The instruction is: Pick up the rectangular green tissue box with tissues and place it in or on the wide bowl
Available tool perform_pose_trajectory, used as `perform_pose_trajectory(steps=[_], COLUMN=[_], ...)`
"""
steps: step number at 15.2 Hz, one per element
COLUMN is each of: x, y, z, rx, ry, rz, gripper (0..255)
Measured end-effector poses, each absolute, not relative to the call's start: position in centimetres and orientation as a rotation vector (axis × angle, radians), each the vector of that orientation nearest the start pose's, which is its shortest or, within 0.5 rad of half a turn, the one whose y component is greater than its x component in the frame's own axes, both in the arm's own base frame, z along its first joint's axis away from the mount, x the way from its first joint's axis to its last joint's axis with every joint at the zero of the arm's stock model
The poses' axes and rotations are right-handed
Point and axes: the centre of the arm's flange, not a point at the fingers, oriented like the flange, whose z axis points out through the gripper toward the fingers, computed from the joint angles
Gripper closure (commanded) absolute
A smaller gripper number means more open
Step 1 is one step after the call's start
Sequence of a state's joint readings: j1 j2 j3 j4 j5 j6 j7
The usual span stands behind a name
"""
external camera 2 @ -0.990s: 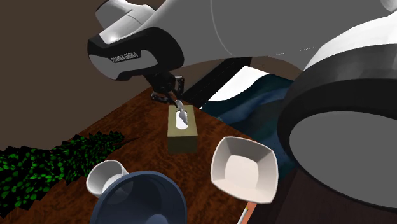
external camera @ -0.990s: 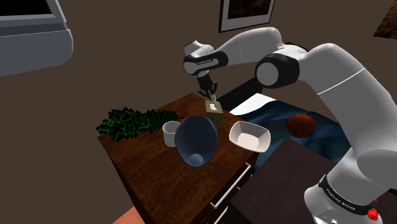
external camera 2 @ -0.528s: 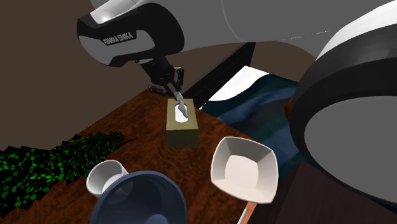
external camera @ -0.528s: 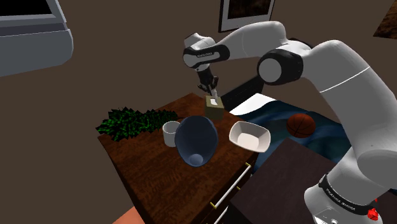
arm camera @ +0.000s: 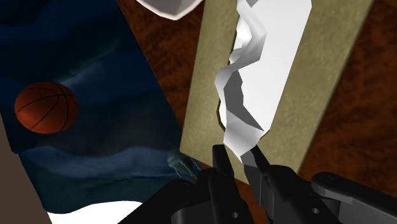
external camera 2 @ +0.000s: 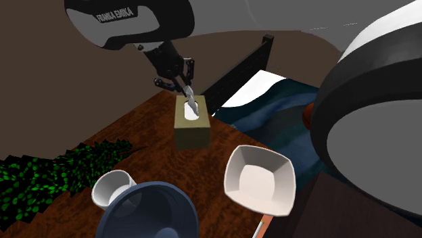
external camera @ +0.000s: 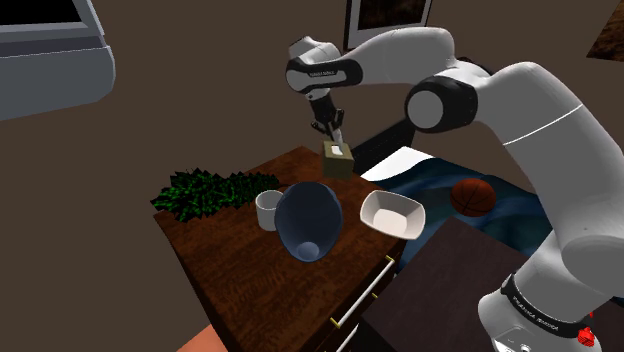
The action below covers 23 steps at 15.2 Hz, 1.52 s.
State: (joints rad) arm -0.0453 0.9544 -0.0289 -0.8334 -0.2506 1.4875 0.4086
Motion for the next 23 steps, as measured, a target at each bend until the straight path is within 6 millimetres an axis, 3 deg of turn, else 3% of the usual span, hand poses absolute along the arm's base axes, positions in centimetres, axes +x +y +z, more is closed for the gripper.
perform_pose_trajectory(steps=[2,5,23], x=[74.8,72.2,48.7], y=[-7.4,-7.9,-10.0], z=[33.2,34.2,38.0], rx=[-3.346,-3.346,-3.346], ry=[0.779,0.781,0.779], rz=[0.43,0.432,0.43], gripper=[255,255,255])
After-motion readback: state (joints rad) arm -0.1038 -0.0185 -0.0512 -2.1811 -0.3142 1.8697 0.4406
